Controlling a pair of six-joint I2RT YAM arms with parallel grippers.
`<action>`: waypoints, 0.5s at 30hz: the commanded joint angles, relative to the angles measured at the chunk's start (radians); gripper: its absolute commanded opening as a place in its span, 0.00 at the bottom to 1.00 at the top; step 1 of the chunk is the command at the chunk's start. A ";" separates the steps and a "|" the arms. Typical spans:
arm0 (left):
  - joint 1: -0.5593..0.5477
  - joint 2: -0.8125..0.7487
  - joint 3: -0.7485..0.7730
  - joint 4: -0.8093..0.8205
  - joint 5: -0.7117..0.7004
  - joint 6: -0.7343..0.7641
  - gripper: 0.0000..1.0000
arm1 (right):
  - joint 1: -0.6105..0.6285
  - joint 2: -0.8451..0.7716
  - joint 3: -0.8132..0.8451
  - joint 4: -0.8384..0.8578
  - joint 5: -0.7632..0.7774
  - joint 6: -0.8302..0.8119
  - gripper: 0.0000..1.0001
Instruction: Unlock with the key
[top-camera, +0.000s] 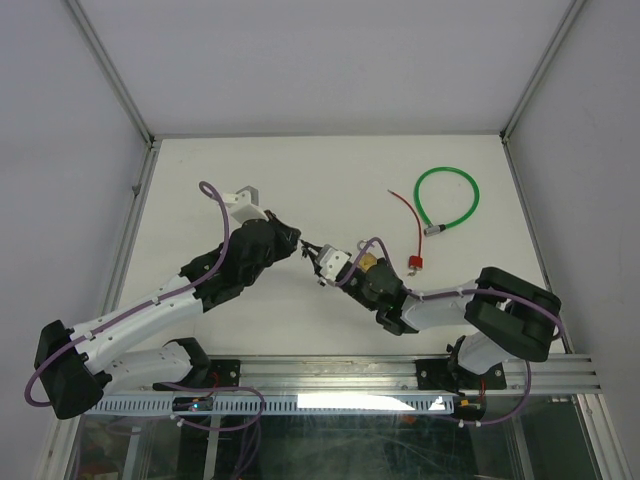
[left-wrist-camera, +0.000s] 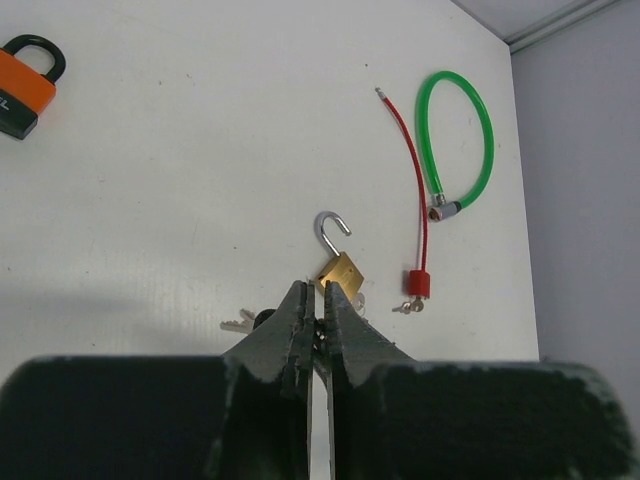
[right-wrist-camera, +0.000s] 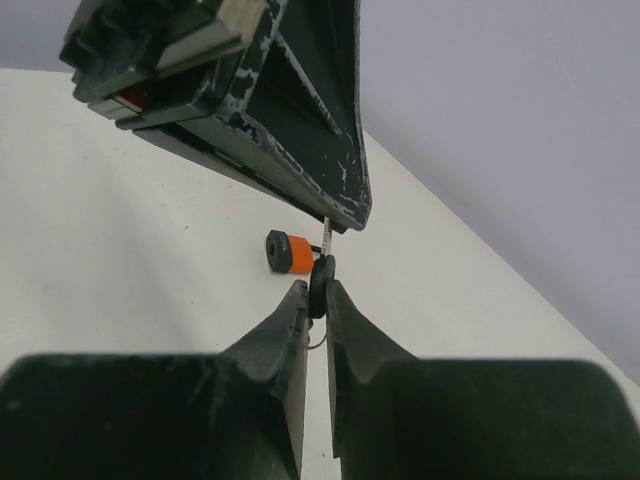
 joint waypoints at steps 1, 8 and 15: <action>-0.011 -0.010 0.041 0.053 0.040 -0.033 0.08 | 0.001 0.020 0.016 0.108 0.070 0.036 0.08; -0.010 -0.033 0.060 0.033 0.021 -0.004 0.41 | -0.034 -0.001 -0.034 0.138 0.027 0.185 0.00; 0.023 -0.019 0.121 -0.058 -0.020 0.131 0.69 | -0.153 -0.111 -0.042 -0.070 -0.164 0.433 0.00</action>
